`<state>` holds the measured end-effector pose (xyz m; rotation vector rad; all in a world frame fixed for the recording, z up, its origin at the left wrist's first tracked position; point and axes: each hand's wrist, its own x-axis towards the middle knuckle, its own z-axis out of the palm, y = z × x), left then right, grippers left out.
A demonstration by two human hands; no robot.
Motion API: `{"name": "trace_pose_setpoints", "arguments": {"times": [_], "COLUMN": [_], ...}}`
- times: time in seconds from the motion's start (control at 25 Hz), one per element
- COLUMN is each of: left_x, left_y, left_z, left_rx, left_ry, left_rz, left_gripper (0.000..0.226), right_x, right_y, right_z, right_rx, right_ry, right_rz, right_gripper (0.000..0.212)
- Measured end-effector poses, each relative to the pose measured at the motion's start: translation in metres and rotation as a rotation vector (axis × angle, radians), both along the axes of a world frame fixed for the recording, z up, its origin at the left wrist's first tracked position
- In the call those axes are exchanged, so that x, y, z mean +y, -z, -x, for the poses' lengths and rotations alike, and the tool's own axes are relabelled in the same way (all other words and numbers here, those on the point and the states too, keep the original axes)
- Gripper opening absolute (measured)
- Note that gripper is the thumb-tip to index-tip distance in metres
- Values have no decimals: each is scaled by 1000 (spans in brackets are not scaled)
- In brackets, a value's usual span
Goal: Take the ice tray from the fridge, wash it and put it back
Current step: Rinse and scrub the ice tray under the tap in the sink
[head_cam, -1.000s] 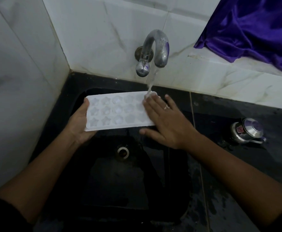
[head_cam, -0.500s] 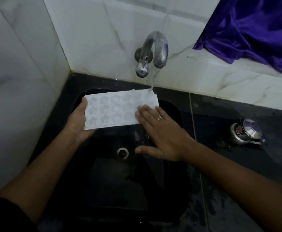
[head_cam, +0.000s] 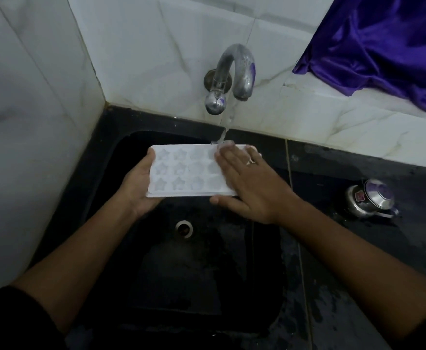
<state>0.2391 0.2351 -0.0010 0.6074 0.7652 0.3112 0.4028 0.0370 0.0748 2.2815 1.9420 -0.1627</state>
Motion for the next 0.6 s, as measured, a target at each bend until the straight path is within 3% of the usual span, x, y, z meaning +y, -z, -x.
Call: {"name": "trace_pose_setpoints", "arguments": {"times": [0.24, 0.36, 0.6], "left_x": [-1, -13, -8], "left_y": [2, 5, 2], "left_z": [-11, -19, -23], "left_rx": [-10, -34, -54], "left_ry": [-32, 24, 16], "left_rz": [19, 27, 30], "left_gripper": [60, 63, 61], "right_x": [-12, 1, -6], "right_y": [7, -2, -1], "right_z": [13, 0, 9], "right_rx": [23, 17, 42], "right_ry": [-103, 26, -92], "right_rz": [68, -2, 60], "right_gripper": [102, 103, 100]}}
